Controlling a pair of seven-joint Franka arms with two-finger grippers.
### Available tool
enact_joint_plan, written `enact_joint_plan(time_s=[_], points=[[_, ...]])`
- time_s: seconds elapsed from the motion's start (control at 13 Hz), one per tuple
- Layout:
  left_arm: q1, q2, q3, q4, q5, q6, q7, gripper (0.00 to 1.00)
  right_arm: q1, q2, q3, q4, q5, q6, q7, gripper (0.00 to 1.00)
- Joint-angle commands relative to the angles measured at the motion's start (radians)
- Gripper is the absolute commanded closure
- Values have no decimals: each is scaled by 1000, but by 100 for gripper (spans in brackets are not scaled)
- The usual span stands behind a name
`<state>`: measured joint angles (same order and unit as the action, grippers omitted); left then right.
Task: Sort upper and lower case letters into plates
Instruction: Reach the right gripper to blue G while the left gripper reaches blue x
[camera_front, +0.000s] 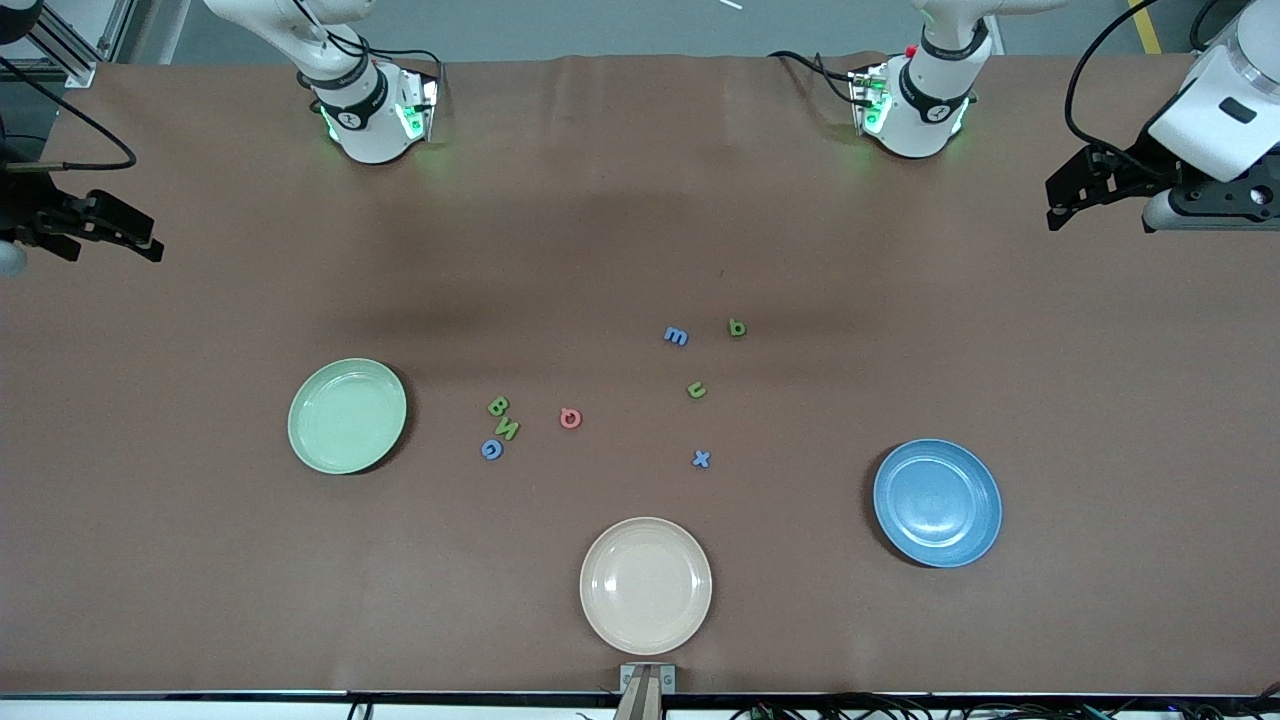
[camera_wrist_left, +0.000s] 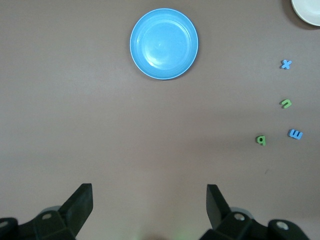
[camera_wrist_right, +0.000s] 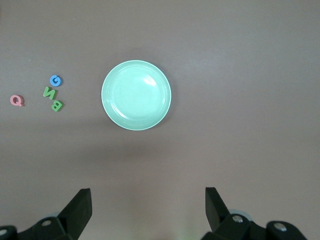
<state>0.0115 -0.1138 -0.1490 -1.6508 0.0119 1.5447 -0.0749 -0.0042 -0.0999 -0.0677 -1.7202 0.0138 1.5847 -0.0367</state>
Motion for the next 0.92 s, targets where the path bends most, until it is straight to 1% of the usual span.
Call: enact_joint_plan(time_s=[0.0,0.15,0.31,0.46,0.54,0.61,0.69,0.84], points=[[-2,12,2,23,-7,-1,18,0,-7,-32,9,-29,-12,11,-5,0],[1,28,3,41,-12,-1,18,0,-7,-32,9,-29,-6,8,-3,0],[-4,90,2,100,-12,-1,15,0,-8,-32,8,-29,6,5,-3,0],[-19,140,-6,111,-13,5,-6,0,-8,-23,8,-3,5,-8,-9,0],[-28,178,-14,111,-12,21,-8,0,-10,15,8,1,0,4,-8,0],[-51,215,-33,108,-13,73,-16,0,-10,110,8,39,-9,9,-15,0],[-71,258,-38,103,-9,127,-23,0,-17,191,6,98,6,14,-17,0],[-126,351,-40,103,-4,219,-35,0,-8,326,5,178,-1,18,-17,0]])
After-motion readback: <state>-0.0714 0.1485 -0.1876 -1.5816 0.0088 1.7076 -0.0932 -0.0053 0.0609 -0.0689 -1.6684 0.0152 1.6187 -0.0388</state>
